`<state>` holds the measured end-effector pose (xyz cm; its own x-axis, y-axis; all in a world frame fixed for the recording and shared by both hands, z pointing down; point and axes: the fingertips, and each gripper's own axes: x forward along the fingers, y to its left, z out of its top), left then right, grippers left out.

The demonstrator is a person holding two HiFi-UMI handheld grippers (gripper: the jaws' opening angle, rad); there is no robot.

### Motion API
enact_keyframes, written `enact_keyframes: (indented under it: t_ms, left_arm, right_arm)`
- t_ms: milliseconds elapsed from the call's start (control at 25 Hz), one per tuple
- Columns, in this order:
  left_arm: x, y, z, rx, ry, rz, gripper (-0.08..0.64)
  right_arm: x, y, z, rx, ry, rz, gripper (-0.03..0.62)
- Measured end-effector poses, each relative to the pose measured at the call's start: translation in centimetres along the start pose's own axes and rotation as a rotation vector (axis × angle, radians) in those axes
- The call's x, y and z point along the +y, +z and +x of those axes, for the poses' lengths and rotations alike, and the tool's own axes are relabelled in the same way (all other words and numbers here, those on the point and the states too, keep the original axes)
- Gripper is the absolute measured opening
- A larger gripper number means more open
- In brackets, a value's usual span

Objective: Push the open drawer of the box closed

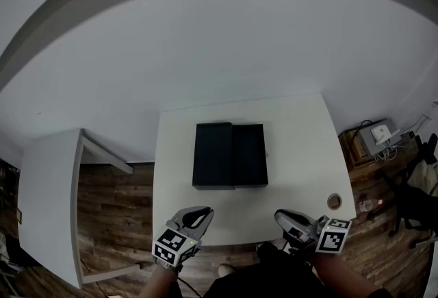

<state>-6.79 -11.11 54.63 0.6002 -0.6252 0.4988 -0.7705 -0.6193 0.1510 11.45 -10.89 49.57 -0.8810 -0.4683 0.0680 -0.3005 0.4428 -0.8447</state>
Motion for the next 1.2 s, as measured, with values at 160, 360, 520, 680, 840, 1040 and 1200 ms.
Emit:
enact_keyframes:
  t_ms: [160,360,520,680,840,1040,1200]
  left_arm:
    - [3.1,0.1,3.3,0.119,0.079,0.248,0.031]
    - [5.6,-1.1,5.9,0.290,0.125,0.549,0.049]
    - [6.3,-2.5,7.2,0.447,0.095,0.777,0.058]
    - [6.9,-3.7,7.9,0.535,0.060,0.836,0.058]
    - [7.2,-4.1,8.4,0.582,0.018,0.853,0.063]
    - [7.1,-4.6,8.8,0.631,-0.033,0.817,0.063]
    - [7.3,-4.8,8.6,0.643,-0.067,0.756,0.064]
  right_arm:
    - [-1.5,1.2,-0.8,-0.005,-0.017,0.018,0.040]
    - [-2.5,1.9,-1.8,-0.008,-0.027,0.039,0.040]
    - [-3.4,2.1,-2.4,-0.014,-0.031,0.057,0.038]
    - [-3.6,2.5,-2.4,-0.017,-0.030,0.067,0.037]
    - [-4.0,2.7,-2.2,-0.015,-0.033,0.074,0.035]
    - [-4.4,2.6,-2.1,-0.012,-0.043,0.079,0.035]
    - [-5.2,3.3,-1.5,-0.018,-0.054,0.056,0.035]
